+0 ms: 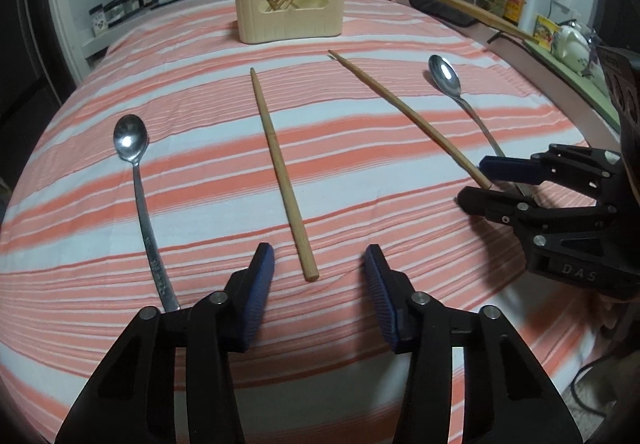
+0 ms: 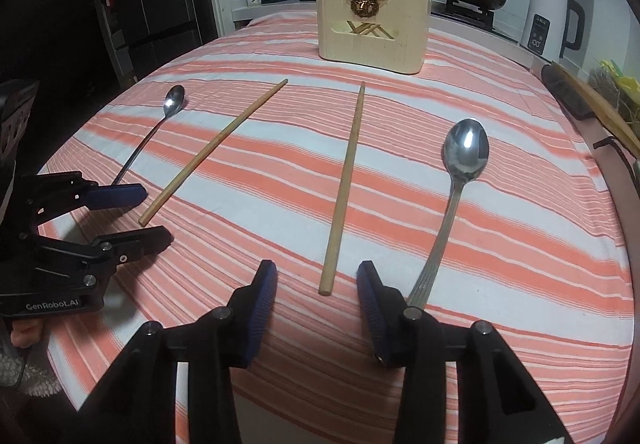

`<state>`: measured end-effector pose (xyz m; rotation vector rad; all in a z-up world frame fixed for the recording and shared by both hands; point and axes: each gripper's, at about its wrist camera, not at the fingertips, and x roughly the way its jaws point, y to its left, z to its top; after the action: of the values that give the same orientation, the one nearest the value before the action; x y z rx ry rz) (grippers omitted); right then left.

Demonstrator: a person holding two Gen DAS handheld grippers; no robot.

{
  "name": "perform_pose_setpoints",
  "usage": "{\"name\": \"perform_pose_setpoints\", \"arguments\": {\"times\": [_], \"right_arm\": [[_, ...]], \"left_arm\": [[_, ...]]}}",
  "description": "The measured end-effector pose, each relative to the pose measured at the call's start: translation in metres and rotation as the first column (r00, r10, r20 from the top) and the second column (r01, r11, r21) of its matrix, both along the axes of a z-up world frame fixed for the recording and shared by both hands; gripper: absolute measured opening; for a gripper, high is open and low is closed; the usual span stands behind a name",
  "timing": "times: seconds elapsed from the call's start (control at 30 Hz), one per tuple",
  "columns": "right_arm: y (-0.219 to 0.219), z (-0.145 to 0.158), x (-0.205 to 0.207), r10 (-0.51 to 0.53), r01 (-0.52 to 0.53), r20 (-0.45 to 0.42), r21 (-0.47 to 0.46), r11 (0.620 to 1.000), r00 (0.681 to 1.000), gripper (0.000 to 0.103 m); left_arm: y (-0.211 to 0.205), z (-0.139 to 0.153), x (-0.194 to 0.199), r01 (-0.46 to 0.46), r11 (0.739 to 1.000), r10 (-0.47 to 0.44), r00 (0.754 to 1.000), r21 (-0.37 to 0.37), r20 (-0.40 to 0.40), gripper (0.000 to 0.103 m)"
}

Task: Organize utensils
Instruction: 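Close the right tool on a chopstick while the left tool approaches another, then close the left tool on a chopstick while the right tool holds its own, then lift and carry the held chopsticks with both tools toward the cream box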

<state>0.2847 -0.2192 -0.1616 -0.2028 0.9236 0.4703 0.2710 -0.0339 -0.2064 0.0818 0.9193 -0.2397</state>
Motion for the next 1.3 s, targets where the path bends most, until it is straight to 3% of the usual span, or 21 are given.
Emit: {"name": "perform_pose_setpoints", "arguments": {"times": [0.03, 0.07, 0.13, 0.3, 0.53, 0.77, 1.3], "right_arm": [[0.002, 0.0, -0.001, -0.004, 0.004, 0.011, -0.011, 1.0, 1.0, 0.036], [0.002, 0.0, 0.0, -0.02, 0.02, 0.017, -0.019, 1.0, 1.0, 0.025], [-0.004, 0.001, 0.003, -0.066, 0.067, 0.017, -0.019, 0.998, 0.998, 0.008], [-0.018, 0.024, 0.001, -0.111, 0.109, 0.068, 0.044, 0.993, 0.991, 0.007], [-0.014, 0.094, -0.011, -0.084, 0.069, 0.218, 0.075, 0.995, 0.972, 0.007], [-0.007, 0.148, -0.017, -0.069, 0.036, 0.325, 0.107, 0.994, 0.943, 0.007], [-0.012, 0.2, -0.044, -0.078, -0.002, 0.418, 0.188, 0.982, 0.905, 0.007]], "left_arm": [[-0.001, 0.0, 0.0, 0.002, 1.0, -0.002, 1.0, -0.001, 0.007, 0.027], [0.0, 0.0, 0.001, 0.004, 1.0, -0.004, 1.0, -0.008, 0.009, 0.009], [0.004, 0.001, 0.005, -0.011, 0.999, 0.011, 1.0, -0.045, 0.004, 0.005], [0.016, 0.022, 0.001, -0.024, 0.996, 0.029, 0.998, -0.08, 0.06, 0.004], [0.033, 0.091, -0.018, -0.011, 0.995, 0.033, 0.975, -0.102, 0.221, 0.004], [0.053, 0.14, -0.025, 0.009, 0.987, 0.04, 0.952, -0.158, 0.303, 0.004], [0.065, 0.182, -0.037, 0.048, 0.971, 0.044, 0.927, -0.235, 0.373, 0.004]]}}
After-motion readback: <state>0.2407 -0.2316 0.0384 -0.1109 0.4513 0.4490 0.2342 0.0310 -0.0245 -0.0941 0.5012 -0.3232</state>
